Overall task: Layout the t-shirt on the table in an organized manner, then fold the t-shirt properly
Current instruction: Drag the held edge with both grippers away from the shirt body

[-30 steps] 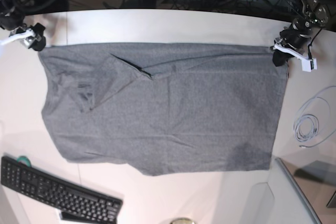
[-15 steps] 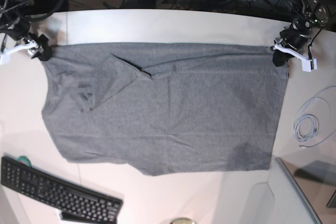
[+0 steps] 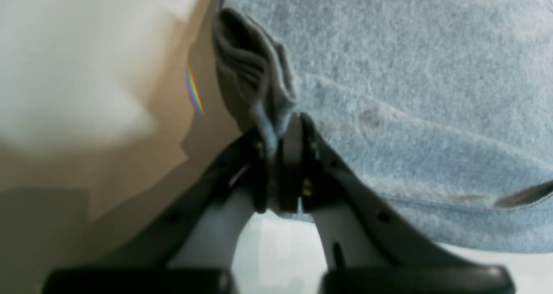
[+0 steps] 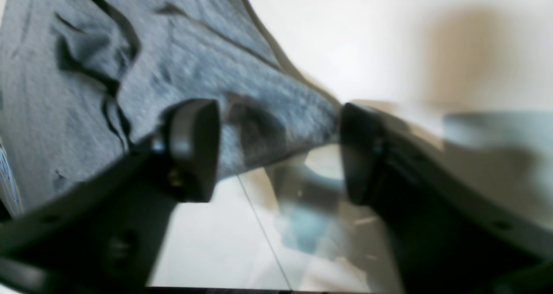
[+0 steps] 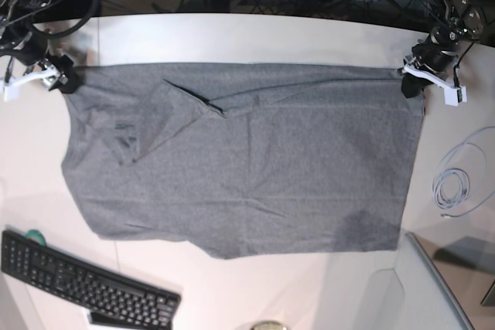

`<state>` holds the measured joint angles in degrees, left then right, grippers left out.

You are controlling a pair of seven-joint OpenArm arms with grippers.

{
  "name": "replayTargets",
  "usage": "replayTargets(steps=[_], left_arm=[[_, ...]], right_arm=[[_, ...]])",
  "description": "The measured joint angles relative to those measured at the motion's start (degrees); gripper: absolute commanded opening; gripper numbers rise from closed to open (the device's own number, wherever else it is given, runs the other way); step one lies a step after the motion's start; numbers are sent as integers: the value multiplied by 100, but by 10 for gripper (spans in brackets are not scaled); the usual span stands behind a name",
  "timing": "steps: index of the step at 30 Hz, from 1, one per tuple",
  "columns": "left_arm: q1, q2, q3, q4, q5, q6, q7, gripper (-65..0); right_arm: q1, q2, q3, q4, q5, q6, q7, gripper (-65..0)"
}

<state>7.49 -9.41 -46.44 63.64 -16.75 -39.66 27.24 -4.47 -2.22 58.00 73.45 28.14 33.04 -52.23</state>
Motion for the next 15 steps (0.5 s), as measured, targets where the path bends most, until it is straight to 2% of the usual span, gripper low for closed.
replayTargets(steps=[3, 7, 10, 11, 15], left_arm=[[-2, 0, 0, 0, 0, 0, 0, -650], [0, 0, 0, 0, 0, 0, 0, -650], [0, 2, 0, 0, 0, 0, 0, -650], [0, 2, 0, 0, 0, 0, 0, -650], [0, 0, 0, 0, 0, 0, 0, -650]], right_arm=[[35, 2, 0, -111, -9, 0, -7, -408], [79, 33, 0, -352, 90, 4, 85, -462], [72, 31, 0, -407, -4, 542, -22, -597], [61, 26, -2, -411, -11, 619, -28, -627], [61, 17, -2, -374, -4, 616, -24, -648]])
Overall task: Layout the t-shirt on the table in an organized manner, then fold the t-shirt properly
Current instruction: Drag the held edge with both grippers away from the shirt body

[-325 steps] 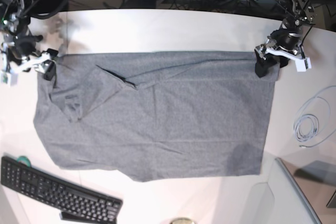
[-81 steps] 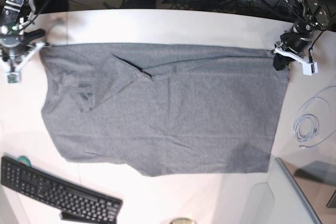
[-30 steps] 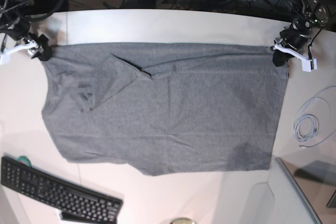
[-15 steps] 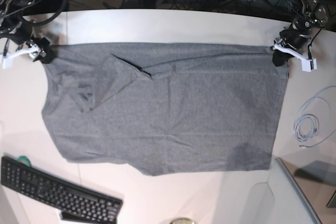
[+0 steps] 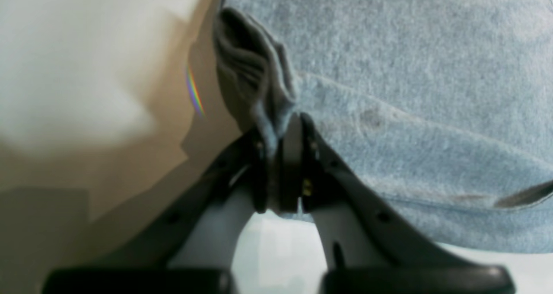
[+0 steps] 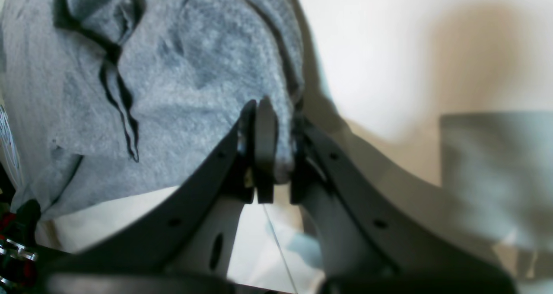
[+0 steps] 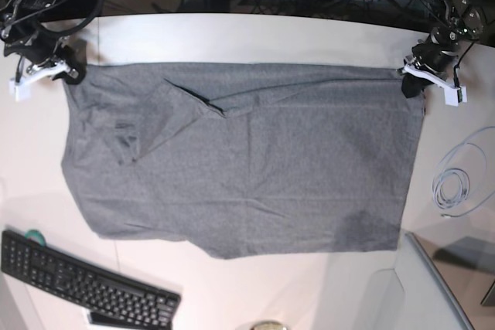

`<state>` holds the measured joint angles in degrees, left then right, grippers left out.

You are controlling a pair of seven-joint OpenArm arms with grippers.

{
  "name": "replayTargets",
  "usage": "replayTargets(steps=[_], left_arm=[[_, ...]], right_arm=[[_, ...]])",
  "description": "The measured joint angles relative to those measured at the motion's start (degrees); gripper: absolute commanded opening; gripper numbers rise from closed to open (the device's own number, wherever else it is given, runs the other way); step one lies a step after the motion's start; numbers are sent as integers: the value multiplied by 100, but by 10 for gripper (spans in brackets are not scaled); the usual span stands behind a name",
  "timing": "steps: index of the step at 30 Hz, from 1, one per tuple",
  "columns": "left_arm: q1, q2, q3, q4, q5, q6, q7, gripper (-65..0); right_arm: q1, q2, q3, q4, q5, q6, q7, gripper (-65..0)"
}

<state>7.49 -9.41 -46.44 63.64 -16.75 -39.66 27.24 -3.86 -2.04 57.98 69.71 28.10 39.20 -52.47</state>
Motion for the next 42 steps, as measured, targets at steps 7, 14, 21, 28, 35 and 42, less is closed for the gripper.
replayTargets(steps=[7, 14, 21, 28, 35, 42], left_arm=[[203, -26, 262, 31, -2, 15, -48, -650], [634, -13, 238, 350, -72, -7, -66, -650], [1115, 15, 236, 649, -83, -4, -44, -650], [1187, 20, 238, 667, -90, -7, -46, -650], [1176, 20, 238, 667, -87, -7, -46, -650], [1176, 17, 238, 667, -63, -4, -44, -638]], right_arm=[[-442, 2, 28, 754, -48, 33, -398, -648], [-831, -2, 13, 1069, 7, 33, -479, -648], [-968, -2, -9, 1071, 4, 33, -496, -648], [-1014, -2, -9, 1069, 2, 33, -476, -648], [-1016, -2, -9, 1071, 2, 33, -476, -600], [-1016, 0, -7, 1071, 0, 35, -476, -360]])
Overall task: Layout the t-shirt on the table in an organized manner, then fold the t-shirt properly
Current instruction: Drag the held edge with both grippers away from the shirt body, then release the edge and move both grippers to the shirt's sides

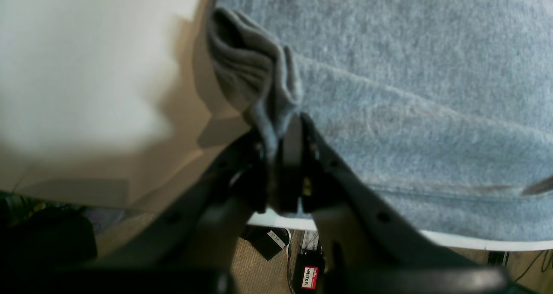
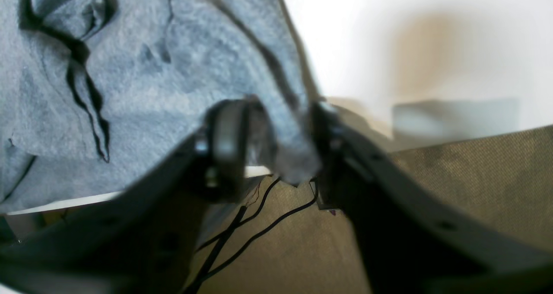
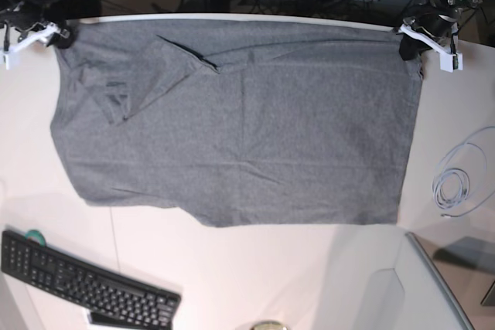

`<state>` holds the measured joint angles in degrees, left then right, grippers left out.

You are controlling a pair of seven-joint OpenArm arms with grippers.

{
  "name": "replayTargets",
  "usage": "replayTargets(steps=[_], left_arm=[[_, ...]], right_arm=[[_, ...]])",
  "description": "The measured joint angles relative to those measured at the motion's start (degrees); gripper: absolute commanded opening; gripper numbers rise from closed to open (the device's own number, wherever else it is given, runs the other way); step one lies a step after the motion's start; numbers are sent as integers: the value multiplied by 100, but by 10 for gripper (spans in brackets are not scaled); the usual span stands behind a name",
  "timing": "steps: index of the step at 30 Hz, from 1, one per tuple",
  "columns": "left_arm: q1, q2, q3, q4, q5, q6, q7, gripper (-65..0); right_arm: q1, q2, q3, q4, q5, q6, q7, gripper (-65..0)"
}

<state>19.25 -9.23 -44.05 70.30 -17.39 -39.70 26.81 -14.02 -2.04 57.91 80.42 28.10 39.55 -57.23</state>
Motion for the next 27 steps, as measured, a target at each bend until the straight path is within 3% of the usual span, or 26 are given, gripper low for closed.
replayTargets(steps=[5, 7, 9, 15, 18, 21, 23, 27], left_arm=[[4, -17, -7, 17, -28, -2, -31, -242], [17, -31, -11, 26, -76, 0, -66, -138], [24, -20, -133, 39, -68, -4, -50, -81], [-127, -55, -1117, -2, 94, 26, 103, -69], [-337, -308, -1172, -2, 66, -2, 87, -69], [-636, -557, -1169, 4, 59, 4, 87, -69], [-863, -721, -944, -13, 87, 55, 61, -71], [-1388, -874, 343, -44, 925, 0, 79, -72]], right_arm=[[0, 0, 0, 7, 0, 0, 0, -314], [0, 52, 0, 24, -7, 0, -4, -302], [-2, 146, 2, 120, -20, -2, 2, -294], [79, 538, -11, 507, -52, 0, 31, -288], [393, 1045, -247, 407, -192, -236, 422, -261], [1045, 1679, -1113, -197, -625, -323, 844, -240], [1709, 1926, -1794, -990, -839, -275, 1272, -239], [2942, 2179, -2743, -3040, -1602, -278, 2531, -239]])
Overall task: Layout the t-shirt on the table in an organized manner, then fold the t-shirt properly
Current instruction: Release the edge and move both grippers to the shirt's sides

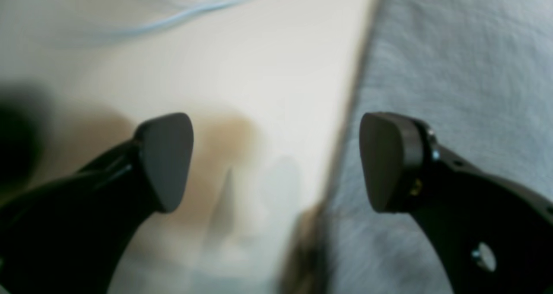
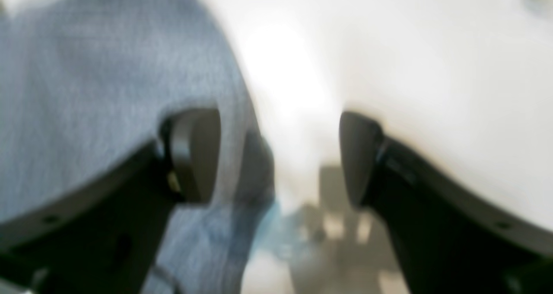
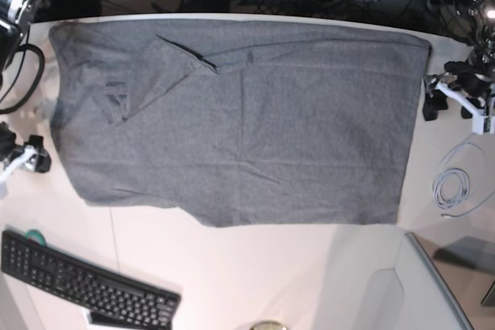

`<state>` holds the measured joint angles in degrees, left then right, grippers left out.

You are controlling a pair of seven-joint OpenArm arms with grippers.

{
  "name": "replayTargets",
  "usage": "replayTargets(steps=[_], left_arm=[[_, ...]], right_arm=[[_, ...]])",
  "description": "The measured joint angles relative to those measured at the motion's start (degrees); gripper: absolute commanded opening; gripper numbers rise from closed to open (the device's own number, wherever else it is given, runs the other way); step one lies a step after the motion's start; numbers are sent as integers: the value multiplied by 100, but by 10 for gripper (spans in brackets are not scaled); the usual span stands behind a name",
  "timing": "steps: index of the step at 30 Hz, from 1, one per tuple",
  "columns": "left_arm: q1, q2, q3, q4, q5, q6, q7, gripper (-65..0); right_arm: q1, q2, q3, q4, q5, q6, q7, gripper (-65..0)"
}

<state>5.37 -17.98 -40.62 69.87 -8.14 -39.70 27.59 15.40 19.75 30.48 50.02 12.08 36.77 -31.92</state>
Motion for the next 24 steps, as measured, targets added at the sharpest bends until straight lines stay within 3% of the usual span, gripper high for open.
replayTargets(steps=[3, 6, 9, 11, 24], left_arm=[[-332, 164, 542, -52, 472, -76, -50, -72], [-597, 332, 579, -358, 837, -66, 7, -72], [-765, 306, 581, -592, 935, -55, 7, -72], [-815, 286, 586, -660, 918, -22, -15, -72], [-791, 258, 577, -774, 903, -24, -37, -72]], right_arm=[[702, 52, -442, -1314, -439, -68, 835, -239], [1156, 9, -525, -2046, -717, -170, 1355, -237], [1473, -39, -527, -2625, -837, -850, 2035, -230], [1521, 11, -527, -2935, -870, -1038, 2354, -228], [1320, -39, -557, -3259, -870, -1084, 2542, -236]])
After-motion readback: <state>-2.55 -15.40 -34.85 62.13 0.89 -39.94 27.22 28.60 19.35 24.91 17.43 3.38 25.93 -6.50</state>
